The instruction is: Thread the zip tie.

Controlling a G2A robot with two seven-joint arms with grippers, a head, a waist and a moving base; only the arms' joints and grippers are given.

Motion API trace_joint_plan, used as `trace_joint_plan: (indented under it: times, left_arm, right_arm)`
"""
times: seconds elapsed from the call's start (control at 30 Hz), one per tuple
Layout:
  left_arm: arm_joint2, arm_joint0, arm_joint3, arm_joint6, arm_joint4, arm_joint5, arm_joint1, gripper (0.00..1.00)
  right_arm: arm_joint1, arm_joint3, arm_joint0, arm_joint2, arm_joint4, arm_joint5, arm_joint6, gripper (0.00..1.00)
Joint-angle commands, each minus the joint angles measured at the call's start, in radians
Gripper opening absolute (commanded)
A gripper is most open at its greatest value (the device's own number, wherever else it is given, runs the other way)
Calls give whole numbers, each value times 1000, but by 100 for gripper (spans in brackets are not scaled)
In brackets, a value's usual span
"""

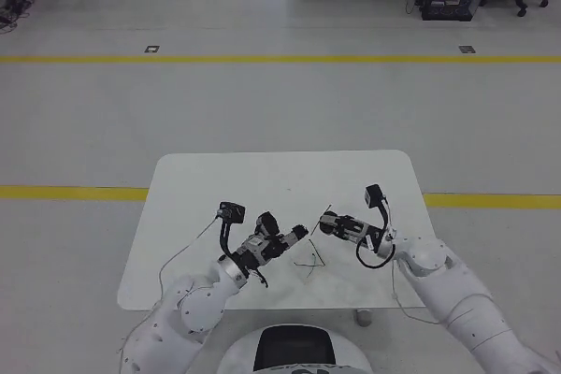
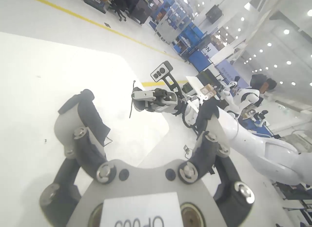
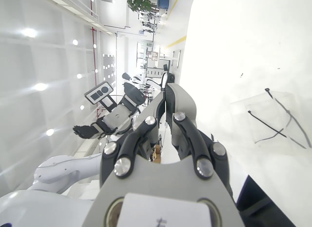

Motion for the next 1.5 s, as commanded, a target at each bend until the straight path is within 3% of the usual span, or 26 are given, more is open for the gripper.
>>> trace_joint_plan:
  times: [0.0, 0.33, 0.53, 0.7, 0.73, 1.0, 1.1, 1.3, 1.33, 1.4, 1.47]
  left_arm:
    - [18, -16, 9, 7, 18, -4, -2, 100]
    - [19, -19, 12, 9, 22, -1, -2, 100]
    - [44, -41, 37, 25, 216, 10, 3, 100]
    - [77, -66, 65, 32, 387, 46, 4, 100]
    - [88, -67, 73, 49, 384, 29, 3, 100]
    - [88, -67, 73, 49, 384, 29, 3, 100]
    - [101, -80, 77, 48, 457, 31, 4, 100]
    - [145, -83, 68, 65, 724, 109, 9, 100]
    - [146, -83, 68, 73, 762, 144, 9, 100]
    - [160, -81, 70, 82, 820, 192, 7, 100]
    - [165, -81, 72, 96, 834, 208, 6, 100]
  right_arm:
    - [-1, 15, 7, 3, 10, -6, 5, 0]
    - [-2, 15, 6, 3, 10, -4, 1, 0]
    - [-6, 13, 4, 7, 49, 48, 12, 0]
    - [-9, 29, 11, 15, 93, 87, 46, 0]
    - [-10, 34, 16, 16, 104, 104, 60, 0]
    - [-10, 37, 18, 17, 107, 106, 58, 0]
    - [-12, 25, 10, 14, 110, 121, 45, 0]
    - [-15, 39, 14, 26, 167, 158, 89, 0]
    - [-15, 43, 16, 29, 172, 162, 94, 0]
    - [-16, 56, 18, 36, 196, 174, 112, 0]
    - [-16, 70, 21, 44, 224, 187, 134, 0]
